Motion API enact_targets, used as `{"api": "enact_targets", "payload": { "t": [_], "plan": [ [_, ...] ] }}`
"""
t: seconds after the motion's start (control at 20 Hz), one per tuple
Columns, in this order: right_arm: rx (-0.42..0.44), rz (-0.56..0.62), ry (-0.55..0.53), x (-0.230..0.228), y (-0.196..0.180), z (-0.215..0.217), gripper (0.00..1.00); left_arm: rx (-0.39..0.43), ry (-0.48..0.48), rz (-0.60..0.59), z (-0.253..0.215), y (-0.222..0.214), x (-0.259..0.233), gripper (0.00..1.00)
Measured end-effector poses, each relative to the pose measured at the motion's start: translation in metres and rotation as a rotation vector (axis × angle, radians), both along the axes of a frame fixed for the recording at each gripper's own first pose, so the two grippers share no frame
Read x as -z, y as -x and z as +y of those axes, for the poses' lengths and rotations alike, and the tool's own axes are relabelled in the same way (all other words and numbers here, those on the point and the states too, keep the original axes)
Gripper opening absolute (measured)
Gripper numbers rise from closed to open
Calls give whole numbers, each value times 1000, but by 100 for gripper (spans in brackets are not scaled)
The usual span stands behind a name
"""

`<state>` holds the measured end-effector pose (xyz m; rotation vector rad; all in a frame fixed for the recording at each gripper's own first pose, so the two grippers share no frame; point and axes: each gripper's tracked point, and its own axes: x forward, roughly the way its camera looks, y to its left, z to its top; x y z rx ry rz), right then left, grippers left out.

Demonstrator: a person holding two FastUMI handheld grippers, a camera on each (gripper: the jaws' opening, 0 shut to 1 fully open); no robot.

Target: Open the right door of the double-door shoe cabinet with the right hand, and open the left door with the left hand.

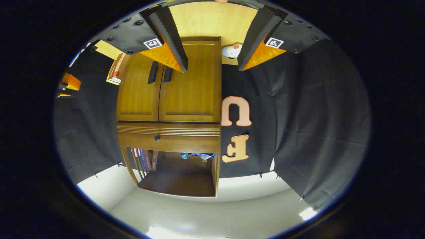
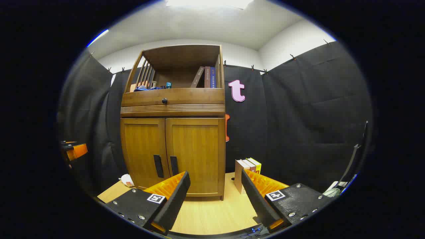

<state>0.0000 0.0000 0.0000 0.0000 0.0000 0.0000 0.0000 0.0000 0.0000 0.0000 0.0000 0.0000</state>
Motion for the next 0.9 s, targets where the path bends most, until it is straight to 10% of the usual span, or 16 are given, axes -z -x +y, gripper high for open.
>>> {"api": "enact_targets", "payload": {
  "t": [0.9],
  "plan": [
    [-1, 3, 21, 6, -8, 5, 95, -64, 21, 4, 25, -2, -3, 93]
  ]
}}
